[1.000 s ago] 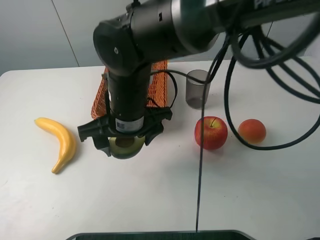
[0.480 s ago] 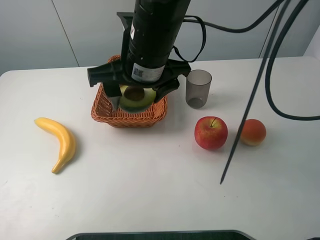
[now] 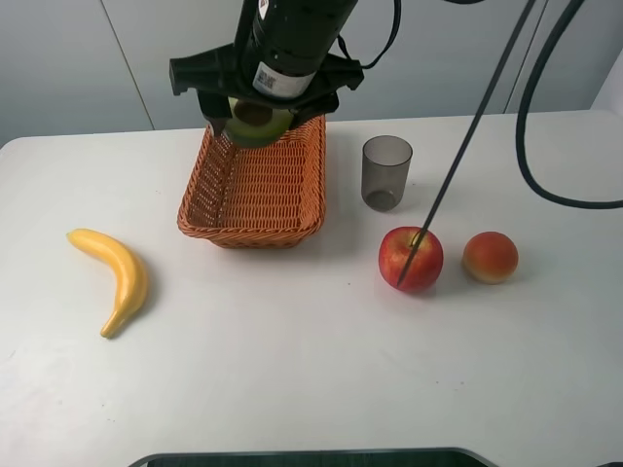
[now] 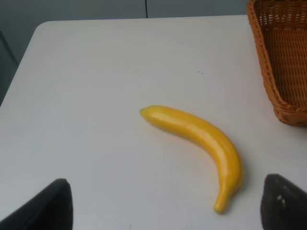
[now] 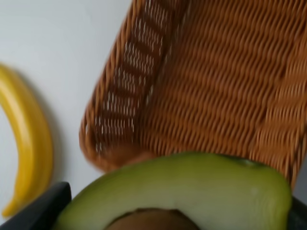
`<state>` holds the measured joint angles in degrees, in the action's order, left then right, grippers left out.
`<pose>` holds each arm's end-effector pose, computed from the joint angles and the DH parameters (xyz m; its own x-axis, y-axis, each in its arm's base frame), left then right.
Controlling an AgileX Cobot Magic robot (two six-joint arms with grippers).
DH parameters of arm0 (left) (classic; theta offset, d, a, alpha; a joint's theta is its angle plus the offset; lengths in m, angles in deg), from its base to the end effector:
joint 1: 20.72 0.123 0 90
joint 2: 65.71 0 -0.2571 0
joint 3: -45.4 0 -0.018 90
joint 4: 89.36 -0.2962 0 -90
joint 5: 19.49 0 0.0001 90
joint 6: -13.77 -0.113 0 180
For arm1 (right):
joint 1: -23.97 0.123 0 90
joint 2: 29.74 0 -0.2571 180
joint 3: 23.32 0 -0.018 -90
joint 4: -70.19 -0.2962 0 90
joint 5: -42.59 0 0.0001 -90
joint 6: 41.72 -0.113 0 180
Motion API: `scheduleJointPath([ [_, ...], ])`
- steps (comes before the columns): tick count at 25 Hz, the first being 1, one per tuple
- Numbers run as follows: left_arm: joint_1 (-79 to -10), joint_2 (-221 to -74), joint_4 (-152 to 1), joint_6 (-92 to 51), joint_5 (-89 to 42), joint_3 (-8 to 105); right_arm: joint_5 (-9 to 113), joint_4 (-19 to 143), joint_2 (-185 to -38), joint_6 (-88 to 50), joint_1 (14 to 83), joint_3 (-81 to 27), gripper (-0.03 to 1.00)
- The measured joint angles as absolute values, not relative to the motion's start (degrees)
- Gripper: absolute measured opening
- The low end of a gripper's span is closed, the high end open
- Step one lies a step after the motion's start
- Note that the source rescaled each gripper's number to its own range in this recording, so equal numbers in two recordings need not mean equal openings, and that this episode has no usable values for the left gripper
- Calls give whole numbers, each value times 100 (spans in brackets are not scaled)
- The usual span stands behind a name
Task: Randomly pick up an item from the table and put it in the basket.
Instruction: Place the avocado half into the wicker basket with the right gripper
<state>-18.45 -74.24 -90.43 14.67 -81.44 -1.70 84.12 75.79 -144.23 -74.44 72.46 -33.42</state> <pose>0.0800 0.0050 0.2908 -0.4622 -0.0253 -0.8864 -0.0574 0.9984 0.0015 0.3112 0.3406 0.2075 -0.8268 -0.2153 -0.5196 -0.3737 0.9007 0.2215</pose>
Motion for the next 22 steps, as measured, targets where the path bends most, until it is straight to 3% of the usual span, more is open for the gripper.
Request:
scheduleJointPath([
  [8,-1845,-7424,-9043,1467,-8144,-170,7050,8823,-14537,-8079,7121,-3341,0],
  [22,-1845,-7424,-9043,1467,-8144,-170,6714,9508,-16096,-8647,6731,-3341,0],
])
